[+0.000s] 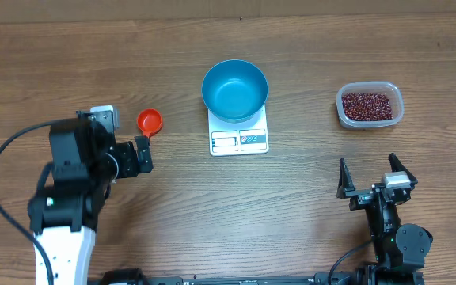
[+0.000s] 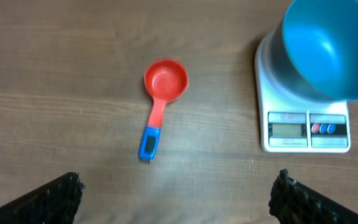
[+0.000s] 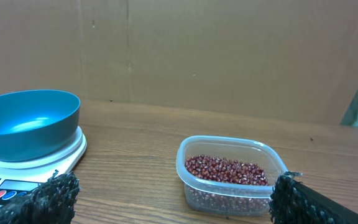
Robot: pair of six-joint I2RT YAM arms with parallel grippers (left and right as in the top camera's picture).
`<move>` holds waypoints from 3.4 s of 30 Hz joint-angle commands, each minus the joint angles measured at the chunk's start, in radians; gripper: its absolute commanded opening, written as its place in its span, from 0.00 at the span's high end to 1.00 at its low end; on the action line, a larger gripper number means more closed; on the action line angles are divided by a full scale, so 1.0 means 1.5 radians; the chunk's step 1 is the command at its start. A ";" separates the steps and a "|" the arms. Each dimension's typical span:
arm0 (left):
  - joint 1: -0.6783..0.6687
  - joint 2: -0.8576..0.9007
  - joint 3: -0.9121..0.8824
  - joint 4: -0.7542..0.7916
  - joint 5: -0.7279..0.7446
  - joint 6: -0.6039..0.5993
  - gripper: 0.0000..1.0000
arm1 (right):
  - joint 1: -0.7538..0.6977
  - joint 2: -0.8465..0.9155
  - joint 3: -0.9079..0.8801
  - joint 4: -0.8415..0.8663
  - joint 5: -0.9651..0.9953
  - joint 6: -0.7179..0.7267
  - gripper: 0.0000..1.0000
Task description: Scoop item into bowl and weigh 150g on scale
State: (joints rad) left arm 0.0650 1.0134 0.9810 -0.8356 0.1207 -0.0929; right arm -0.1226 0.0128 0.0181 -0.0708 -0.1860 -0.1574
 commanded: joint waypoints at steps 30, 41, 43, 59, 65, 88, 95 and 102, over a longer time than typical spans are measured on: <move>0.041 0.271 0.243 -0.209 0.087 0.048 0.00 | 0.003 -0.007 -0.007 0.003 0.001 -0.001 0.00; 0.041 0.375 0.340 -0.261 0.090 0.075 0.00 | 0.003 -0.007 -0.007 0.003 0.001 -0.001 0.00; 0.041 0.398 0.357 -0.271 0.088 0.078 0.00 | 0.003 -0.007 -0.007 0.003 0.001 -0.001 0.00; 0.044 0.473 0.422 -0.271 0.051 0.083 0.01 | 0.003 -0.007 -0.007 0.003 0.001 -0.001 0.00; 0.051 0.482 0.422 -0.270 0.028 0.083 0.01 | 0.003 -0.007 -0.007 0.003 0.001 -0.001 0.00; 0.061 0.485 0.421 -0.242 0.020 0.081 0.01 | 0.003 -0.007 -0.007 0.003 0.001 -0.001 0.00; 0.061 0.485 0.421 -0.216 0.017 0.092 0.00 | 0.003 -0.007 -0.007 0.003 0.001 -0.001 0.00; 0.061 0.488 0.406 -0.179 0.004 0.093 0.01 | 0.003 -0.007 -0.007 0.003 0.001 -0.001 0.00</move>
State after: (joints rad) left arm 0.1516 1.7306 1.5906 -1.1149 0.1432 0.0265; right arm -0.1226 0.0128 0.0181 -0.0704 -0.1856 -0.1574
